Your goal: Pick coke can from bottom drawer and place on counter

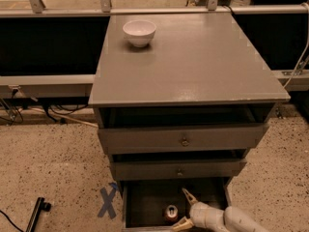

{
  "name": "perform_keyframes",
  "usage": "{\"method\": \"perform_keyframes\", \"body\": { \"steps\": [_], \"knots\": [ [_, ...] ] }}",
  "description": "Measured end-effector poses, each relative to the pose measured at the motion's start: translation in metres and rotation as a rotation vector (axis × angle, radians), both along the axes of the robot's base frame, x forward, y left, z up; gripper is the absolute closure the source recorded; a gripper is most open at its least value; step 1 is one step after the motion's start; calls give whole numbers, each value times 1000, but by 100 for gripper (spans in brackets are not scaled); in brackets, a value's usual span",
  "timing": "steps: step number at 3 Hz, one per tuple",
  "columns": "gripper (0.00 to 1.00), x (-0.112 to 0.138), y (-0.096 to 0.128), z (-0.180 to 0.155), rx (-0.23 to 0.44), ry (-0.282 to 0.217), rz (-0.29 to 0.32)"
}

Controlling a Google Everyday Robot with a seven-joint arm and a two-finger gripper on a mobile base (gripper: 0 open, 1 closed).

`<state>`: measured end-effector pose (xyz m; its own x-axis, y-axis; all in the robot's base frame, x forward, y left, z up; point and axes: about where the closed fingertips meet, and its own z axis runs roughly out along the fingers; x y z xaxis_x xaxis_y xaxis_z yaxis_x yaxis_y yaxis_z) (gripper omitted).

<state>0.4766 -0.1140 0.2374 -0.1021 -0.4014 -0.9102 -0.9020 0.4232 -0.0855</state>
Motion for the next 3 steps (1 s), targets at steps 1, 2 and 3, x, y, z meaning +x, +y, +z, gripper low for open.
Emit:
{"method": "perform_keyframes", "body": {
  "steps": [1,2,3],
  "knots": [
    [0,6,10,-12,-13,-5,30],
    [0,8,14,-27,-25,7,41],
    [18,9,16,-38,-5,23,45]
  ]
}}
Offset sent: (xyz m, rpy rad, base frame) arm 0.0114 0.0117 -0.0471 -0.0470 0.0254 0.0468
